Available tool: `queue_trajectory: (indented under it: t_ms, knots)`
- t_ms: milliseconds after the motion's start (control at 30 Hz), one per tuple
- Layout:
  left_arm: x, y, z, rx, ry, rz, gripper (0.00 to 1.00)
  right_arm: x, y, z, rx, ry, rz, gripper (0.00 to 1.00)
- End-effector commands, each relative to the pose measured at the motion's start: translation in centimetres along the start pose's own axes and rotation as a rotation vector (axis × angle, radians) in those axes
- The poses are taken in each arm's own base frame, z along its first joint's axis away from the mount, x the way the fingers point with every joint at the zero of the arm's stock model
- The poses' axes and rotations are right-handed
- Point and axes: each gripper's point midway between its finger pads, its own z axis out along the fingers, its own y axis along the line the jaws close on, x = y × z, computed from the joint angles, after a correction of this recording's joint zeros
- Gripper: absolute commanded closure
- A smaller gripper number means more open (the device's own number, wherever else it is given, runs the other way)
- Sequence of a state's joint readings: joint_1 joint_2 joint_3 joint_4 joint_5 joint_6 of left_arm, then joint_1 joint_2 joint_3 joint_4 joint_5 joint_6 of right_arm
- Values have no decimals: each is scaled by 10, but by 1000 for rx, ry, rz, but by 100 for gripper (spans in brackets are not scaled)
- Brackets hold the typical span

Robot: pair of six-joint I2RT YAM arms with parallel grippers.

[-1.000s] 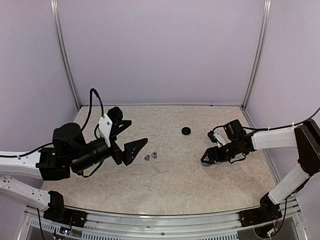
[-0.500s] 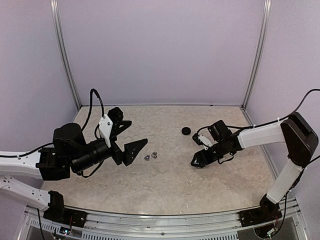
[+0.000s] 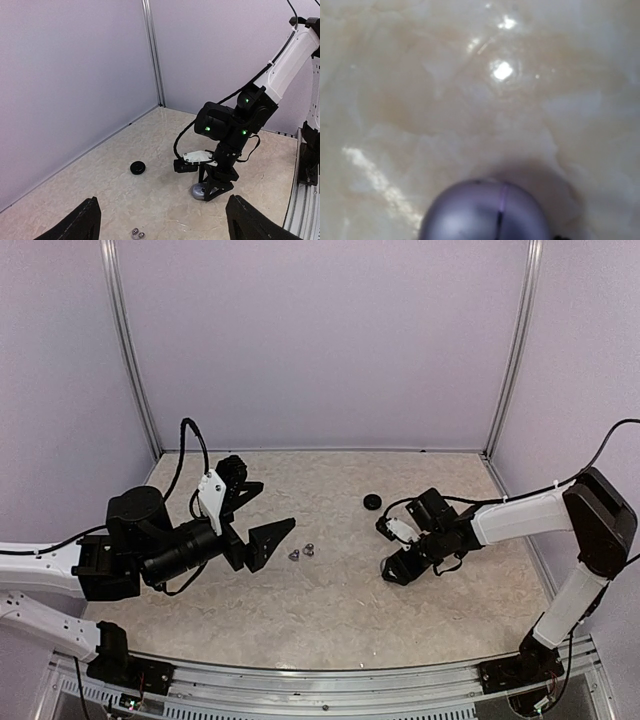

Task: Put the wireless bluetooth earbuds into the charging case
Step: Pick up the charging case from the center of the board, then pass from the right arm to the left

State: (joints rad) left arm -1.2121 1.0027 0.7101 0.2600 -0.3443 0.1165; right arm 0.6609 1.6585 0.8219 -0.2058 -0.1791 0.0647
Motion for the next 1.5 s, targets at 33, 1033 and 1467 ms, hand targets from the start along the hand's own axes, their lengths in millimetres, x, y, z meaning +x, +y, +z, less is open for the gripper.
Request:
queue_trajectory:
  t_ms: [33, 1033, 1467]
  knots:
    - [-13, 3, 3, -7, -30, -33, 14, 14, -7, 1, 71, 50, -65, 41]
    - [40, -20, 31, 430, 329, -557, 29, -99, 173, -151, 21, -484, -816, 57]
    - [52, -65, 48, 551, 419, -544, 37, -94, 203, -151, 101, -445, -955, 58]
